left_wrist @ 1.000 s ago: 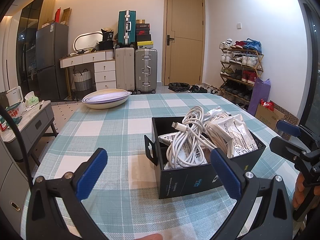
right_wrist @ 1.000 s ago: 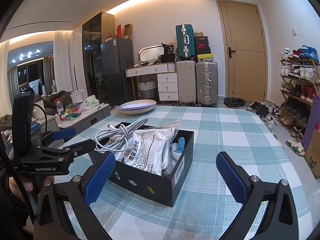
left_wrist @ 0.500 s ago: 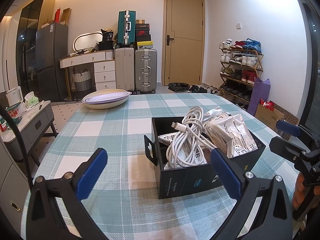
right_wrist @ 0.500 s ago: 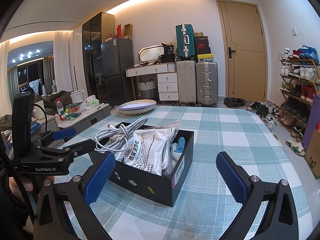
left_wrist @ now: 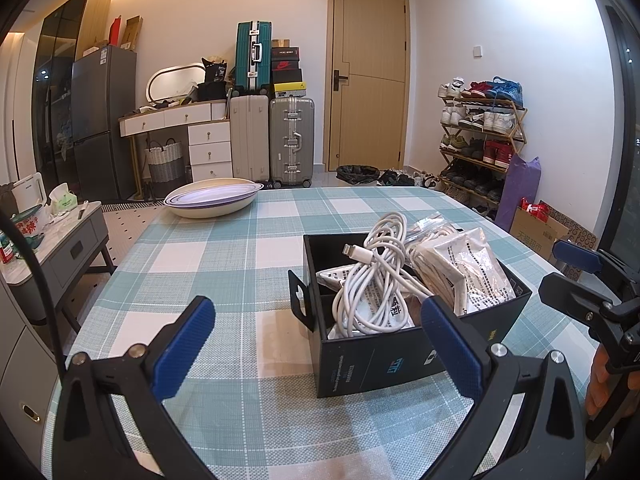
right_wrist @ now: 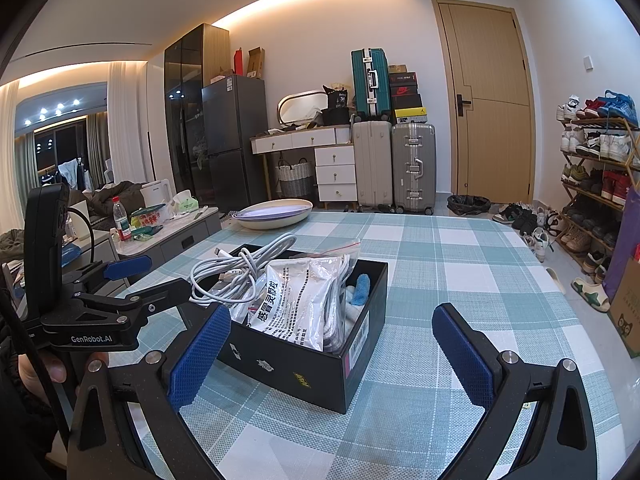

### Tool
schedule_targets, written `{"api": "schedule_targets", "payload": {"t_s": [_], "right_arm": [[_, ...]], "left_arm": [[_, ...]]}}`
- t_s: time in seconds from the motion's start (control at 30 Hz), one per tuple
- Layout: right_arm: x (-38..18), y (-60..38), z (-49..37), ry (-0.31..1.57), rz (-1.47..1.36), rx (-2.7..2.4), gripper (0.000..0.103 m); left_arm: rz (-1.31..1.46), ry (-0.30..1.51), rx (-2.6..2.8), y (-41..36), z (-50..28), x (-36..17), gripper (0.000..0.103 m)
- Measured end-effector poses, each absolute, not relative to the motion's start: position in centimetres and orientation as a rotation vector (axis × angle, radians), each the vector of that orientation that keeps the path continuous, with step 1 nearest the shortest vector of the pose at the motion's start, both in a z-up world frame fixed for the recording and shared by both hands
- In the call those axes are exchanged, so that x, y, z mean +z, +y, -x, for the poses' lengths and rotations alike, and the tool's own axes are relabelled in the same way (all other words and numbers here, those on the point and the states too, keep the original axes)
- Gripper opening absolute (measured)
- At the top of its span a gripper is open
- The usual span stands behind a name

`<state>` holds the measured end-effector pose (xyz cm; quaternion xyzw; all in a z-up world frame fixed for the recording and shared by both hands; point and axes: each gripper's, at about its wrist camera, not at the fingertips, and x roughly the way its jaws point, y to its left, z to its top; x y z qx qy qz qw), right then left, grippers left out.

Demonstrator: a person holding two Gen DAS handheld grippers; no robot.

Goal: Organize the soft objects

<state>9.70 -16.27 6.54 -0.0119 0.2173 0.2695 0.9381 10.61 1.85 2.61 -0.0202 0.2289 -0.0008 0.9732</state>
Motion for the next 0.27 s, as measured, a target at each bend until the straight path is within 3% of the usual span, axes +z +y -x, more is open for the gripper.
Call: {"api": "schedule_targets", "payload": {"t_s": [0.27], "right_arm": [[6.52, -16.30, -9.69, 0.445, 0.024, 0.551, 0.103]], "left_arm": [[0.040, 0.458, -0.006, 1.84, -10.55, 2.66, 0.103]]}}
